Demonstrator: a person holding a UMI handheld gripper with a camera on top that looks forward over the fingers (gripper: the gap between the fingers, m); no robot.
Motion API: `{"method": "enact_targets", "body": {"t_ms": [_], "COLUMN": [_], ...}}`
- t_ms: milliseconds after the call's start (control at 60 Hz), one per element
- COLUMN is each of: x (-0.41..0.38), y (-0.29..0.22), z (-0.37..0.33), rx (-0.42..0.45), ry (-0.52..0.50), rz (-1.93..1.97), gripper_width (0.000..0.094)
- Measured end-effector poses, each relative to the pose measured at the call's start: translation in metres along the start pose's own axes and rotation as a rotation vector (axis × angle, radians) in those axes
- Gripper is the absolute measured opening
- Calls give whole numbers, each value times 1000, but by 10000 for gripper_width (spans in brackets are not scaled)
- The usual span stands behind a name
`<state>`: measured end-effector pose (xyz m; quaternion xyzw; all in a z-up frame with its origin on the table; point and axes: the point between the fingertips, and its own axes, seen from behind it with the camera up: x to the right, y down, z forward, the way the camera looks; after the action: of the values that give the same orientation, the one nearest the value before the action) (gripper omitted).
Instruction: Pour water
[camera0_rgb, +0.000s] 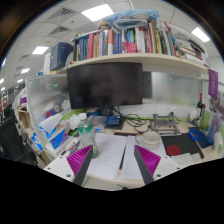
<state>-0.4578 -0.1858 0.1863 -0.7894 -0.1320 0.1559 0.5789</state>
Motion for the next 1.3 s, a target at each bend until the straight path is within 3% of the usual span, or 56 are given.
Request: {"method": "enact_targets", "body": {"t_ms": [150,383,550,617,767,833,900,1083,1300], "x": [-77,-92,-94,-98,-100,-98,-99,-98,-51], "y": [23,38,36,32,29,29,28,15,-39], "z": [79,175,206,212,219,220,221,221,200], "rx": [-8,6,30,48,69,90,102,68,18], "ry": [-21,106,117,114,134,146,148,98,-34], "rz": [3,-19,-42,-58,-76,-65,-74,89,821], "gripper_width": [856,843,658,543,464,356,310,309,310]}}
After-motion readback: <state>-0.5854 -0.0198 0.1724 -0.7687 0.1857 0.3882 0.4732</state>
